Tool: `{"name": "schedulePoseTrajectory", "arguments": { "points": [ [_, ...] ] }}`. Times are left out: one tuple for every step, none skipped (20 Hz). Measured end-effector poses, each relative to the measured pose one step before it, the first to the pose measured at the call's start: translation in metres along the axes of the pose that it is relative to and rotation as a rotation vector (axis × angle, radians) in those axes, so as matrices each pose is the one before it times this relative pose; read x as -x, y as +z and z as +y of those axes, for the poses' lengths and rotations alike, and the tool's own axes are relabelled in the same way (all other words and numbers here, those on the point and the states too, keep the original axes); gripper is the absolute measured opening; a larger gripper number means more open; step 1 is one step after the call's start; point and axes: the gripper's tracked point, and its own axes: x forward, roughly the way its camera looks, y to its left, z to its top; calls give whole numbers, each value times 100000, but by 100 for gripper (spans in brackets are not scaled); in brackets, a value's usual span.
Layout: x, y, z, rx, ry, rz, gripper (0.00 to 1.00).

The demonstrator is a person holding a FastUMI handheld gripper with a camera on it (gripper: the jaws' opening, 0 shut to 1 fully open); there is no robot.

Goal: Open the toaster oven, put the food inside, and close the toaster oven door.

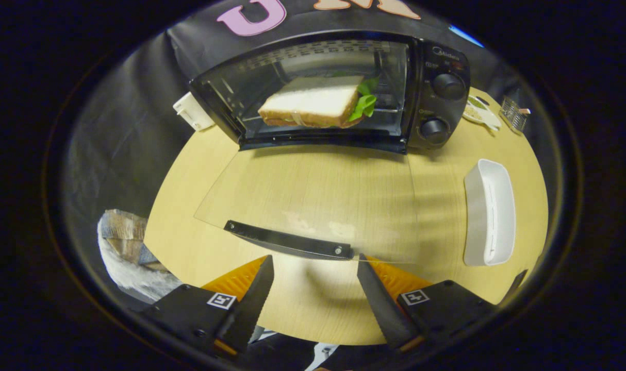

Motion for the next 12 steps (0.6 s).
{"name": "schedulePoseTrajectory", "arguments": {
  "points": [
    [442, 625, 177, -49, 493, -2011, 99],
    [349, 950, 158, 989, 301, -3612, 99],
    [91, 1166, 165, 1197, 386, -4325, 99],
    [890, 877, 249, 85, 1217, -2975, 100],
    [173, 946, 545, 1027, 882, -3332, 100],
    [87, 1103, 212, 1137, 672, -4278, 100],
    [217, 1039, 11, 1524, -336, -3747, 100],
    [252, 894, -13, 1335, -411, -3012, 100],
    [40, 827, -35, 258, -295, -2996, 100],
    [-21, 576, 108, 168, -164, -2046, 100],
    [160, 569, 72, 677, 178, -1500, 100],
    [-86, 193, -2, 697, -46, -627, 100]
  ]
}}
